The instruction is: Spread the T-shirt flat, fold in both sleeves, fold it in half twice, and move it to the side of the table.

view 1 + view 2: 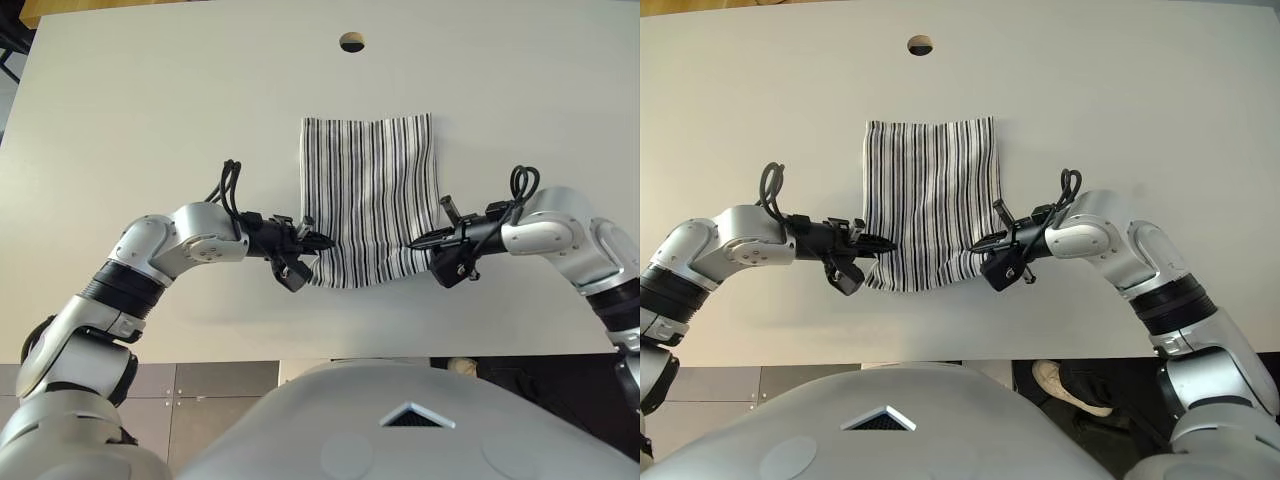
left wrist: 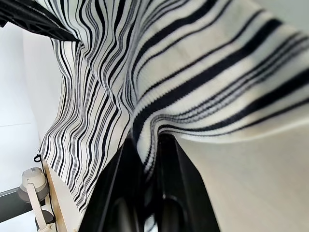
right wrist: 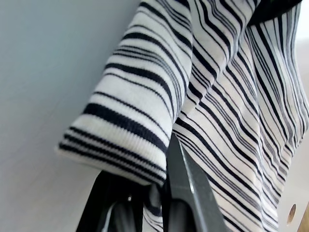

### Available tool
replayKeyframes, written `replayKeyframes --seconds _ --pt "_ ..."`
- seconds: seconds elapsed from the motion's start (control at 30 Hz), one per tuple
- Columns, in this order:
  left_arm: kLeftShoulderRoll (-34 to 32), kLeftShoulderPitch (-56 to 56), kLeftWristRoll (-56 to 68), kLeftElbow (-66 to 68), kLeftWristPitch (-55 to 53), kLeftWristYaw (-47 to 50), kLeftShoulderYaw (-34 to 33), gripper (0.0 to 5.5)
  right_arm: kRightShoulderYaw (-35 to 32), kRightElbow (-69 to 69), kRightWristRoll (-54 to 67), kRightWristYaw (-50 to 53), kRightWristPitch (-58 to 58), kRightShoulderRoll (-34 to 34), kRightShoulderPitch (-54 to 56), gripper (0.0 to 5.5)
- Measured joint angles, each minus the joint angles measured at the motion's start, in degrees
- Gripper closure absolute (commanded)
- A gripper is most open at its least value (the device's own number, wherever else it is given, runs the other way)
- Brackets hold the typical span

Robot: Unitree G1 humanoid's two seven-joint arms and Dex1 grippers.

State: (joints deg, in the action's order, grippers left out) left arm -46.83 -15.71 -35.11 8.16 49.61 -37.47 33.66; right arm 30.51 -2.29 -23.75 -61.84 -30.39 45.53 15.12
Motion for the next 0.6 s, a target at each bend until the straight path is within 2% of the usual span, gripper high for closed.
replayKeyframes --seconds 0.2,0.43,0.6 --pt "-3.12 4.26 4.04 -6.36 -2.16 -4.23 -0.38 5.40 -0.09 -1.72 5.77 -6.29 7.04 0.58 -0.04 5.26" --pt "-8.00 15.08 12.37 -19.30 -8.49 -10.74 -0.80 5.40 -0.57 -17.07 23.22 -21.29 28.33 7.98 -6.05 5.26" --pt "-9.43 20.06 17.10 -26.56 -12.57 -14.01 -0.79 5.40 -2.07 -25.02 31.43 -25.42 40.14 11.69 -7.65 5.26"
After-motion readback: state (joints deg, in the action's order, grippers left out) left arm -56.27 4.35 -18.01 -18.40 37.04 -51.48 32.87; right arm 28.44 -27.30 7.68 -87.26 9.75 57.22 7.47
